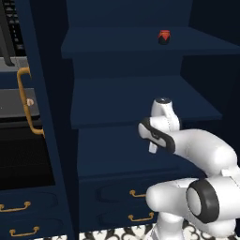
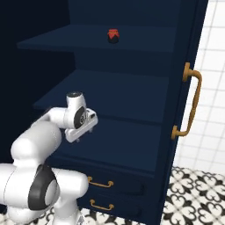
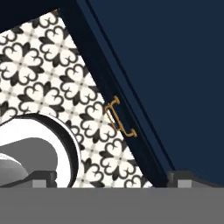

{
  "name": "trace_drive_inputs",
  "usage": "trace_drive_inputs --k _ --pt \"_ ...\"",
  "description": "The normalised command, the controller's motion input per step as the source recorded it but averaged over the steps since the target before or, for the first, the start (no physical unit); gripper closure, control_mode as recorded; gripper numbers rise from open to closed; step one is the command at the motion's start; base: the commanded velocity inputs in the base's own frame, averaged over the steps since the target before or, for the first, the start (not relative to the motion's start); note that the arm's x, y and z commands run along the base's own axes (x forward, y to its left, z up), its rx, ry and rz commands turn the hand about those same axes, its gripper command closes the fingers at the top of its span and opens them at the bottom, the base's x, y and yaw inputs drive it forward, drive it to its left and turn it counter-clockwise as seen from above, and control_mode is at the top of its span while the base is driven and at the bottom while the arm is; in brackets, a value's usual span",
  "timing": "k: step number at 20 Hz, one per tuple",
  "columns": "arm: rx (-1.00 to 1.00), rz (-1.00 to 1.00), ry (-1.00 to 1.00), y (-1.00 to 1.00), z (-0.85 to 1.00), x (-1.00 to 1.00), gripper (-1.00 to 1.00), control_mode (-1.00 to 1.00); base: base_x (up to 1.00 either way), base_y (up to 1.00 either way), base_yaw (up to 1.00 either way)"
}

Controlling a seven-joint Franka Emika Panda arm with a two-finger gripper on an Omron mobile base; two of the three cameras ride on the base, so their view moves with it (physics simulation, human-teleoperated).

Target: From the different types of pastries on the counter, select a croissant and place it on the cutting board. Then retrieve a jar of jam from the cabinet and place it alongside the croissant on the cutting board.

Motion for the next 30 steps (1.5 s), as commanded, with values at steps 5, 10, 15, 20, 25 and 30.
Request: trace_drive_inputs --k 5,10,15,20,25,30 --pt "-0.13 0.03 -0.32 0.00 0.60 -0.03 -1.00 -1.00 0.00 0.00 0.00" --pt "-0.08 0.01 -0.27 0.00 0.60 0.00 -1.00 -1.00 0.00 0.00 0.00" --pt "-0.08 0.02 -0.30 0.00 0.70 -0.03 -1.00 -1.00 0.00 0.00 0.00" --pt "-0.11 0.06 -0.39 0.00 0.89 -0.12 -1.00 -1.00 0.00 0.00 0.00" --pt "-0.12 0.06 -0.38 0.00 0.84 -0.23 -1.00 -1.00 0.00 0.00 0.00" --pt "-0.09 0.00 -0.39 0.01 0.88 -0.22 -1.00 -1.00 0.00 0.00 0.00"
